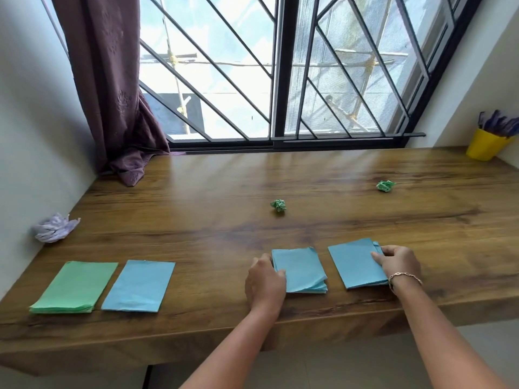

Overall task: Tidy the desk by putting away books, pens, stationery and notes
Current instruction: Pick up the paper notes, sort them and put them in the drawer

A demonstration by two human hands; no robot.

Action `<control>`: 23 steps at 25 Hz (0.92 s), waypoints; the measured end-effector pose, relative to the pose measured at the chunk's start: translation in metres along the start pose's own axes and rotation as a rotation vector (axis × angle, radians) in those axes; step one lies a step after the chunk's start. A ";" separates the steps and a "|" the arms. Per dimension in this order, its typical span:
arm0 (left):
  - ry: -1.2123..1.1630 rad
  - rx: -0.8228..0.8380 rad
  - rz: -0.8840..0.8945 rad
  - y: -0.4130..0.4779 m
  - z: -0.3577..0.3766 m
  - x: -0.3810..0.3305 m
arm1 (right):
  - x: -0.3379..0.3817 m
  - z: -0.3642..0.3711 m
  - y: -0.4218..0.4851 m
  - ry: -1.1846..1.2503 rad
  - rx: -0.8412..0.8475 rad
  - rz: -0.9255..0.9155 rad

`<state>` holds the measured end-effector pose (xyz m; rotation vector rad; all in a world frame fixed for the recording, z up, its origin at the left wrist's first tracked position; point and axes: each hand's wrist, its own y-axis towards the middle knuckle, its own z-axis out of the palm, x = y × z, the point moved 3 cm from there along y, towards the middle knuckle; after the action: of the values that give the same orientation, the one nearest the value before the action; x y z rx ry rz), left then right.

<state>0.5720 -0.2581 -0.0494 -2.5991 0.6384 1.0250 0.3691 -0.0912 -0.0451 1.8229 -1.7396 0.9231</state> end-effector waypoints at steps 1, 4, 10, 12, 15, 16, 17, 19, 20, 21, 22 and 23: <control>0.001 -0.007 0.007 -0.001 0.000 0.000 | 0.002 0.000 -0.002 -0.027 -0.012 -0.020; 0.018 -0.021 0.037 -0.004 -0.002 -0.002 | 0.004 0.003 -0.005 -0.096 -0.038 -0.065; 0.099 -0.010 0.090 -0.014 -0.006 -0.005 | -0.006 0.001 -0.006 -0.122 -0.079 -0.145; 0.150 -0.010 0.094 -0.018 -0.007 -0.003 | -0.009 -0.005 -0.012 -0.118 -0.126 -0.179; 0.223 0.023 0.095 -0.024 -0.009 0.001 | -0.019 -0.023 -0.032 -0.135 -0.216 -0.230; 0.226 0.037 0.094 -0.026 -0.010 0.002 | -0.023 -0.029 -0.040 -0.144 -0.233 -0.249; 0.227 0.040 0.092 -0.029 -0.013 0.001 | -0.026 -0.035 -0.049 -0.156 -0.246 -0.269; 0.274 -0.005 0.121 -0.037 -0.018 -0.001 | -0.035 -0.048 -0.066 -0.187 -0.297 -0.331; 0.336 -0.045 0.168 -0.042 -0.018 -0.004 | -0.040 -0.054 -0.073 -0.205 -0.336 -0.380; 0.405 -0.085 0.249 -0.050 -0.016 -0.007 | -0.048 -0.061 -0.082 -0.229 -0.370 -0.429; 0.453 -0.129 0.363 -0.059 -0.010 -0.011 | -0.057 -0.068 -0.091 -0.261 -0.398 -0.472; 0.474 -0.165 0.494 -0.072 -0.003 -0.017 | -0.070 -0.075 -0.100 -0.297 -0.421 -0.502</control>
<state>0.5981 -0.1921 -0.0291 -2.9270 1.4165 0.5798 0.4576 0.0205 -0.0335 2.0211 -1.3810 0.0826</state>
